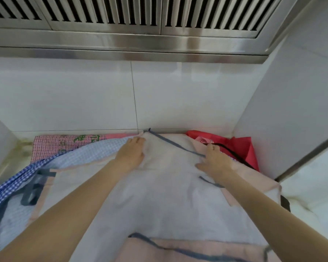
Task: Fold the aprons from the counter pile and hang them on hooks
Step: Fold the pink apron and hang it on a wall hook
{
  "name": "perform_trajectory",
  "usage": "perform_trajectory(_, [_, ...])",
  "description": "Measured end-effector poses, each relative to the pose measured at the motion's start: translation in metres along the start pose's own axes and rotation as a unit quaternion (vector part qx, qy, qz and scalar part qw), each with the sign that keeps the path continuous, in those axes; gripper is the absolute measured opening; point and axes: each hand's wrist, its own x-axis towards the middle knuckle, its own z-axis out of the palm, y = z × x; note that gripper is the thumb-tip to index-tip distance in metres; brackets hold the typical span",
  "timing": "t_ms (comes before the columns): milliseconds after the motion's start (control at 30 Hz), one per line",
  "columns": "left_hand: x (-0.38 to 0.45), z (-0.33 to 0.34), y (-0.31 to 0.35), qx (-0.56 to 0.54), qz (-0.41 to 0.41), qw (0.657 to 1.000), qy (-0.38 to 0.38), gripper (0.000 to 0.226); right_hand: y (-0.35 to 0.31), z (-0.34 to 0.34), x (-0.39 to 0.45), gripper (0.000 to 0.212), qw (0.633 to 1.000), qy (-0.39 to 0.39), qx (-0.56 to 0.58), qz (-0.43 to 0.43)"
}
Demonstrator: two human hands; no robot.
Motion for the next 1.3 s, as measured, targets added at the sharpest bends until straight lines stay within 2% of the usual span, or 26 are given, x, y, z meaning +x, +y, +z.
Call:
perform_trajectory(100, [0.028,0.005,0.001,0.030,-0.038,0.999,-0.022,0.060,0.008,0.011,0.011,0.067,0.985,0.055,-0.161,-0.019])
perform_trajectory(200, [0.046,0.006,0.002,-0.004,-0.062,0.998,0.004,0.059,0.011,0.007,0.023,0.041,0.966,0.136,-0.220,-0.021])
perform_trajectory(300, [0.053,-0.004,0.004,-0.075,-0.087,0.989,0.091,0.051,0.017,-0.019,0.031,0.032,0.976,0.099,-0.191,-0.025])
perform_trajectory(433, [0.043,-0.033,0.000,-0.073,-0.049,0.990,0.107,0.025,0.026,-0.063,0.025,0.034,0.974,0.087,-0.208,-0.001])
perform_trajectory(533, [0.015,-0.063,-0.002,-0.140,0.001,0.979,0.145,0.020,0.031,-0.095,0.005,0.032,0.967,0.082,-0.242,-0.001])
perform_trajectory(633, [-0.027,-0.087,-0.001,-0.169,0.055,0.974,0.140,0.014,0.037,-0.120,-0.024,0.030,0.958,0.078,-0.274,-0.015])
perform_trajectory(667, [-0.039,-0.094,-0.001,-0.183,0.067,0.974,0.118,0.011,0.040,-0.126,-0.032,0.030,0.958,0.073,-0.277,-0.019])
perform_trajectory(733, [-0.068,-0.100,0.003,-0.161,0.100,0.982,-0.001,0.016,0.045,-0.130,-0.051,0.027,0.963,0.049,-0.261,-0.044])
perform_trajectory(800, [-0.093,-0.089,0.006,-0.090,0.135,0.974,-0.156,0.017,0.047,-0.120,-0.070,0.020,0.966,-0.030,-0.243,-0.078])
perform_trajectory(833, [-0.103,-0.078,0.008,-0.055,0.147,0.966,-0.207,0.012,0.050,-0.109,-0.079,0.015,0.964,-0.077,-0.237,-0.093])
perform_trajectory(933, [-0.127,-0.037,0.010,0.011,0.151,0.953,-0.264,0.010,0.065,-0.054,-0.100,0.011,0.947,-0.209,-0.224,-0.095])
perform_trajectory(967, [-0.131,-0.027,0.010,0.026,0.147,0.951,-0.271,0.010,0.069,-0.034,-0.106,0.019,0.942,-0.229,-0.228,-0.090])
perform_trajectory(1033, [-0.136,-0.014,0.010,0.038,0.137,0.948,-0.285,0.010,0.077,0.002,-0.122,0.033,0.946,-0.193,-0.246,-0.089])
perform_trajectory(1100, [-0.135,-0.011,0.011,0.043,0.126,0.945,-0.299,0.010,0.080,0.022,-0.138,0.034,0.956,-0.081,-0.267,-0.094])
perform_trajectory(1167, [-0.131,-0.010,0.016,0.053,0.117,0.939,-0.318,0.011,0.081,0.025,-0.143,0.036,0.962,-0.015,-0.265,-0.067])
perform_trajectory(1233, [-0.126,-0.009,0.024,0.082,0.097,0.932,-0.341,0.010,0.084,0.017,-0.140,0.036,0.962,-0.008,-0.267,-0.050])
perform_trajectory(1300, [-0.123,-0.007,0.032,0.130,0.060,0.917,-0.373,0.016,0.085,0.009,-0.136,0.032,0.963,-0.081,-0.247,-0.075])
